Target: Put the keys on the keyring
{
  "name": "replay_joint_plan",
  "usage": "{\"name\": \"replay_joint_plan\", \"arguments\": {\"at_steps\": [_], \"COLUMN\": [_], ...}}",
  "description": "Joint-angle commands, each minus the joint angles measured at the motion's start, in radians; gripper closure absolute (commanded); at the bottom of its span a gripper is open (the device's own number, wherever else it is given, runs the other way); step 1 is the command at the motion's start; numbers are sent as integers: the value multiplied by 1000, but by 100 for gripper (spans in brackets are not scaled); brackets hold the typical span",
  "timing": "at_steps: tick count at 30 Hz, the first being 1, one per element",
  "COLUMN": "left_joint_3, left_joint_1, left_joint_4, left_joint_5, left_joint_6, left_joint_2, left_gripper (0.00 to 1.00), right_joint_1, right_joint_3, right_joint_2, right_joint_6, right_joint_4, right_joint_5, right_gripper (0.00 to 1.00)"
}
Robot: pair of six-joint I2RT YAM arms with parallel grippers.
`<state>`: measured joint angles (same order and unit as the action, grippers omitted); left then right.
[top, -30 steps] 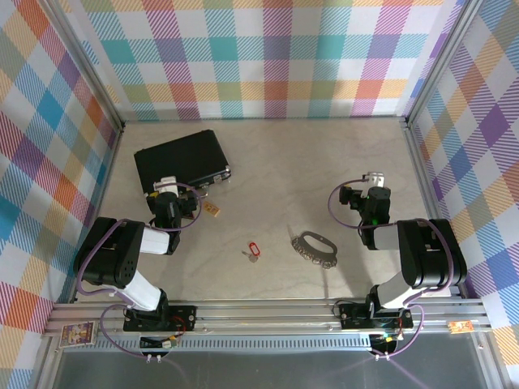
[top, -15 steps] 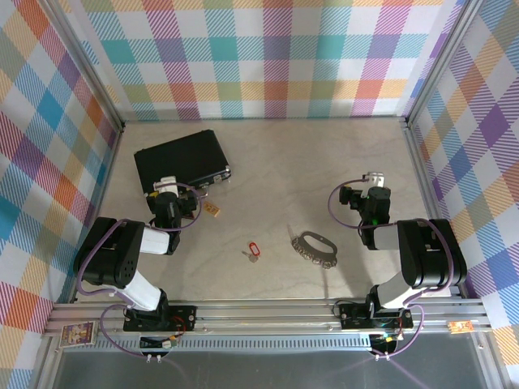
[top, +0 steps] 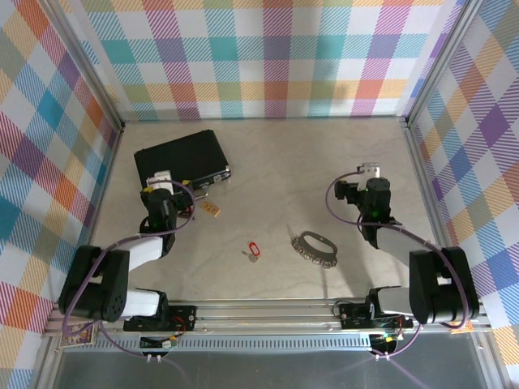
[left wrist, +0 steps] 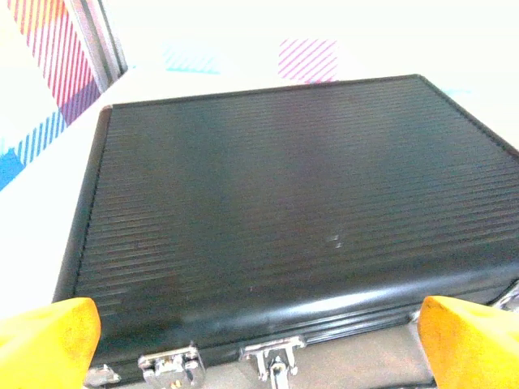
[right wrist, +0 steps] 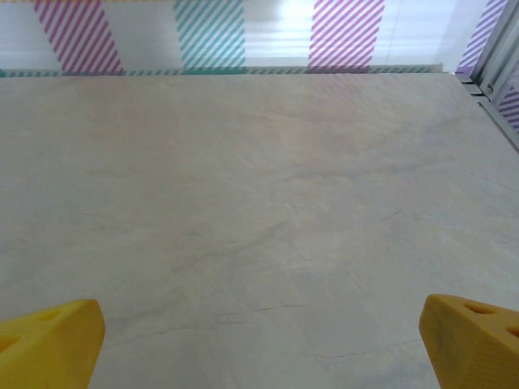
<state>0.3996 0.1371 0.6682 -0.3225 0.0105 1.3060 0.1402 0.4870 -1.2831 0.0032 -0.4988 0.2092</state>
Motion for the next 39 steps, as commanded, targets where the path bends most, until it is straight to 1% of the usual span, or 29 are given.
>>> {"name": "replay_joint_plan", "arguments": {"at_steps": [1, 3, 4, 6, 7, 9, 12, 17, 20, 23, 26, 29, 33, 36, 39], "left_joint_3": [68, 97, 109, 130, 143, 169, 216, 280, 270, 262, 260, 260, 253, 229, 193], "left_joint_1": [33, 67, 86, 113, 121, 126, 127, 133, 178, 255, 316, 407, 511, 582, 630], "left_joint_4": [-239, -368, -436, -554, -627, -731, -869, -1020, -1038, -1062, -1065, -1057, -1028, -959, -832], "left_joint_5": [5, 12, 8, -13, 0, 67, 168, 431, 531, 545, 594, 611, 599, 600, 627], "left_joint_6": [-27, -23, -47, -105, -144, -211, -303, -359, -384, -384, -397, -408, -426, -448, -488], "left_joint_2": [-123, -210, -260, -351, -397, -474, -542, -548, -561, -583, -588, -594, -586, -558, -518], "left_gripper": [0, 0, 0, 0, 0, 0, 0, 0, 0, 0, 0, 0, 0, 1, 4], "right_joint_1": [53, 69, 83, 131, 159, 200, 283, 446, 546, 610, 652, 667, 668, 667, 664], "right_joint_3": [113, 180, 195, 206, 215, 240, 286, 313, 320, 306, 292, 284, 261, 250, 260], "right_joint_2": [74, 112, 136, 184, 207, 232, 235, 238, 250, 269, 262, 233, 209, 196, 153], "right_joint_6": [75, 164, 182, 208, 236, 280, 339, 435, 489, 550, 583, 589, 595, 592, 569], "right_joint_4": [295, 471, 516, 583, 623, 709, 843, 1024, 1121, 1176, 1208, 1224, 1203, 1176, 1153], "right_joint_5": [108, 107, 86, 80, 65, -2, -40, -74, -73, -98, -119, -145, -183, -193, -192], "right_gripper": [1, 1, 1, 1, 1, 1, 1, 1, 1, 1, 1, 0, 5, 10, 15]}}
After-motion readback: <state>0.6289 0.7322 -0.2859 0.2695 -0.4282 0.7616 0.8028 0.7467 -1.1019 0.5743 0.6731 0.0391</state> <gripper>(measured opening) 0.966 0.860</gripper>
